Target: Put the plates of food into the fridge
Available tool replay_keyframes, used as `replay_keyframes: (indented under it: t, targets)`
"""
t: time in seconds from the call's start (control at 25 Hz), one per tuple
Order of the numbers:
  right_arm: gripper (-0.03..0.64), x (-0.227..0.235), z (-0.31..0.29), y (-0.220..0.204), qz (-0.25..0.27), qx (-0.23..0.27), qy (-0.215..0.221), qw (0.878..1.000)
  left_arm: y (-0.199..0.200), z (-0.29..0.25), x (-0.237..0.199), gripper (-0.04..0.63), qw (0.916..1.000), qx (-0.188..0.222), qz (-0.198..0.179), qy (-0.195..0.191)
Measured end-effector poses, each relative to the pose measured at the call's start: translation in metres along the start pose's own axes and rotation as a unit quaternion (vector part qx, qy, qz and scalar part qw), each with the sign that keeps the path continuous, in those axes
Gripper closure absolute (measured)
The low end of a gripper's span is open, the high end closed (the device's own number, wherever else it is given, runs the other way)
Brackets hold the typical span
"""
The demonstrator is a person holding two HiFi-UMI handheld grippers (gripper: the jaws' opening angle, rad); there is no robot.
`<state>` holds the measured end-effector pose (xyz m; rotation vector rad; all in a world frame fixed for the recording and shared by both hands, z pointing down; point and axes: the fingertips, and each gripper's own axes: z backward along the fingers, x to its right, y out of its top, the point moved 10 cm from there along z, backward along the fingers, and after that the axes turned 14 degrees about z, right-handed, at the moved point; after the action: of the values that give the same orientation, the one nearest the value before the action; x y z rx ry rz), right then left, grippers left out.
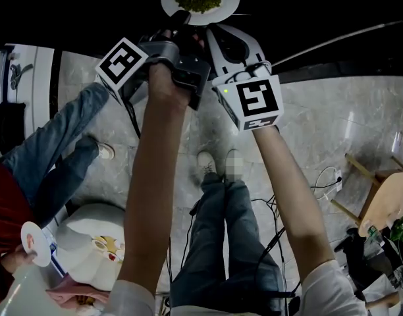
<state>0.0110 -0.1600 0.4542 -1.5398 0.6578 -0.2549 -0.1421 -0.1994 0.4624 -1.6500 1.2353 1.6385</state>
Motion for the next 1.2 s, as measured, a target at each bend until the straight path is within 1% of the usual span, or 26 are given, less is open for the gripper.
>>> replay_keyframes:
  t: [0.16,0.28,0.4,0.56,0.64,0.8,1.04,1.2]
  targets:
    - [0.607,0.001,-0.006,-0.002,0.008,0.000,0.011,1.000,-0.001,-0.002,0.003,0.529,0.9998,-0.019,-0.006,-0.004]
    - [0.607,0.004,-0.009,-0.002,0.007,-0.001,0.008,1.000,-0.002,-0.005,0.002,0.508,0.9994,-0.034,0.001,-0.009]
    - [0.607,0.004,-0.005,0.000,0.008,0.001,0.004,1.000,-0.007,0.000,0.001,0.506,0.9989,-0.045,0.000,-0.010]
    - [0.607,-0.003,0.007,0.004,0.011,0.005,0.001,1.000,-0.019,0.016,-0.003,0.506,0.9980,-0.059,-0.021,-0.007]
    - [0.607,-0.001,0.005,0.007,0.014,0.004,0.001,1.000,-0.021,0.018,-0.001,0.506,0.9977,-0.063,-0.024,-0.005]
    - [0.607,0.004,-0.001,0.011,0.014,0.002,0.000,1.000,-0.021,0.016,0.003,0.506,0.9976,-0.065,-0.021,-0.006]
    - [0.607,0.005,-0.005,0.001,0.011,-0.005,-0.007,1.000,-0.017,0.015,-0.005,0.508,0.9977,-0.065,-0.021,-0.006]
    - [0.607,0.005,-0.005,0.004,0.015,-0.005,-0.018,1.000,-0.017,0.018,-0.007,0.508,0.9977,-0.061,-0.029,0.008]
